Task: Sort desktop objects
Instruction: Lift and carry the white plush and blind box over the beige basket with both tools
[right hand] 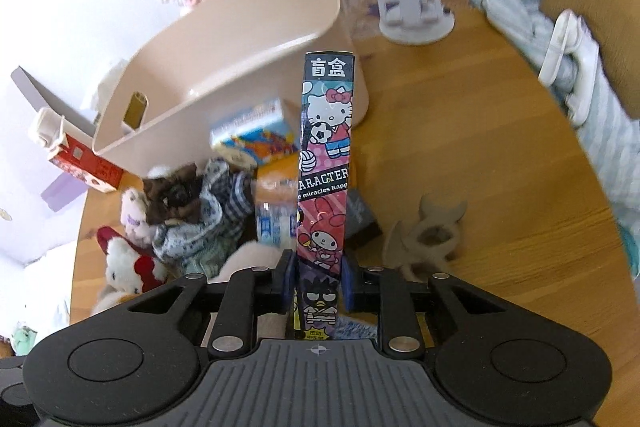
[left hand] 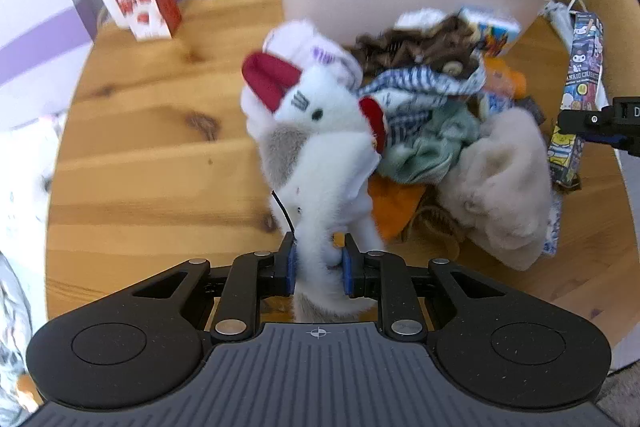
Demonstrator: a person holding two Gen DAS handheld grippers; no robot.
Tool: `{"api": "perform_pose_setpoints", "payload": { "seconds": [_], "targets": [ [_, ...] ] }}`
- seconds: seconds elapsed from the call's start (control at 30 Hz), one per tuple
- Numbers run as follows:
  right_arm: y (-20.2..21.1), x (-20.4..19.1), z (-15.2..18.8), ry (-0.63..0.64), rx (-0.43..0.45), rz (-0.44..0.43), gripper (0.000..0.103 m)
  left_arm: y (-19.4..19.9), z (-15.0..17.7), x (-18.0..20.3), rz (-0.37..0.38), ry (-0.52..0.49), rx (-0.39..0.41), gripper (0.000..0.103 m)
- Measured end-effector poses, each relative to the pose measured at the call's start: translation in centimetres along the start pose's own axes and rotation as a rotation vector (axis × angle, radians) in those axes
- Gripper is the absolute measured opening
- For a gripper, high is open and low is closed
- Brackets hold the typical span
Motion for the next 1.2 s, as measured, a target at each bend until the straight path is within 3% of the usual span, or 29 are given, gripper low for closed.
{"api": "perform_pose_setpoints", "payload": {
  "seconds": [0.27,0.67,0.9,0.97,1.1,1.2],
  "targets": [
    [1.9,-1.3,-2.9,0.040,0.097,-0.029,0.021,3.3,-3.6,-1.0,-0.010,-0.004,0.111,0.021],
    [3.5,-5.1,-9.4,0.128,0.240,-0.088,0.021,5.9,-12.9,-1.3,-0.070,-0.094,0.290,0.021],
    [3.1,-7.3,-12.4,0.198,0.297,-0.089,0.021,4.9,-17.5,-1.7,-0.068,-0.085,0.328,0.021],
    [2.7,-7.7,-13.0,0.209,0.306,-0.085,0.021,4.5,-18.9,-1.6,-0.097,-0.107,0.336,0.021],
    [1.6,-8.2,-14.0,0.214,0.301,-0.087,0.021,2.8,-20.7,-1.8,-0.057,-0.104,0.341,0.021],
    [0.4,-8.7,-14.4,0.236,0.282,-0.074,0.021,1.1,-21.6,-1.7,-0.068,-0.100,0.328,0.021]
  ]
}}
Point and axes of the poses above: each gripper's, at about its wrist camera, not at the fingertips, and y roughly against the way its jaws point, x to its right, z to its underside, the point moved 4 cm from there along -y, roughly the way its jaws point, and after that the axes turned 12 degrees about -y, right-handed, at the moved point
